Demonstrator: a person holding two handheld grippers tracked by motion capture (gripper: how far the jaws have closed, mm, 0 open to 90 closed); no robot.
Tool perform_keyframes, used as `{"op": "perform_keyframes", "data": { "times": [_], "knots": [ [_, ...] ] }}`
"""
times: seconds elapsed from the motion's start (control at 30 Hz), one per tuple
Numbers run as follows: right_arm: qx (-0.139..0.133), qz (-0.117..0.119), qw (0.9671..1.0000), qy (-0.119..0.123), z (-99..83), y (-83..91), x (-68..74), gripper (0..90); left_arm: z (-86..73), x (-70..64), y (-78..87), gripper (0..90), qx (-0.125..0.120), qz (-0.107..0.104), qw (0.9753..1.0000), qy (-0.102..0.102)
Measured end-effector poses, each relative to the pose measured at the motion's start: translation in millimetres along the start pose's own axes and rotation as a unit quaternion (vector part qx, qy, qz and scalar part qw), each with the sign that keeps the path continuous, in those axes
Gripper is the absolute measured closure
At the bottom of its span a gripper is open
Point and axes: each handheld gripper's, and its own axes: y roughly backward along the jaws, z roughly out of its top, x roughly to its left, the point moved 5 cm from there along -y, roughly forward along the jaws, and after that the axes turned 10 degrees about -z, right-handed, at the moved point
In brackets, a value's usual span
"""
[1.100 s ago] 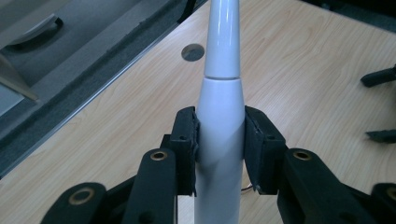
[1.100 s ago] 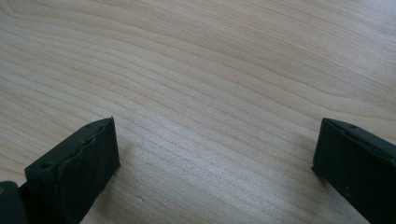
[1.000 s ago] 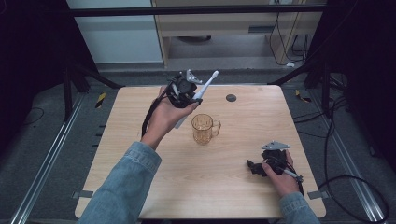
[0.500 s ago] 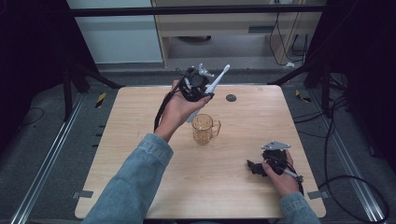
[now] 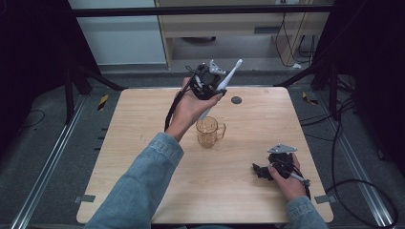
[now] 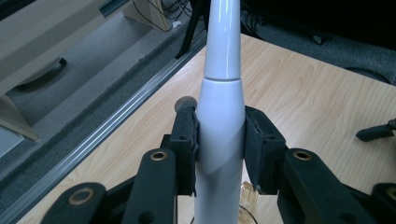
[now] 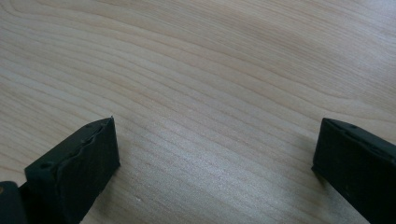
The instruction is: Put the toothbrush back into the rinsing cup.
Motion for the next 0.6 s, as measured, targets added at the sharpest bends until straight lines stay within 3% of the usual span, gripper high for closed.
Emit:
{"op": "perform_keyframes", "data": {
  "times": [0.37,0.6],
  "knots": [
    [0.000,0.000,1.0000,0.001,0.0,0.0,-0.1,0.4,-0.2,2.7,-2.2,66.9,-0.039,-0.015,0.9991,0.006],
    [0.000,0.000,1.0000,0.001,0.0,0.0,-0.1,0.3,-5.4,2.9,-5.7,66.9,-0.052,-0.011,0.9986,0.003]
  ]
}}
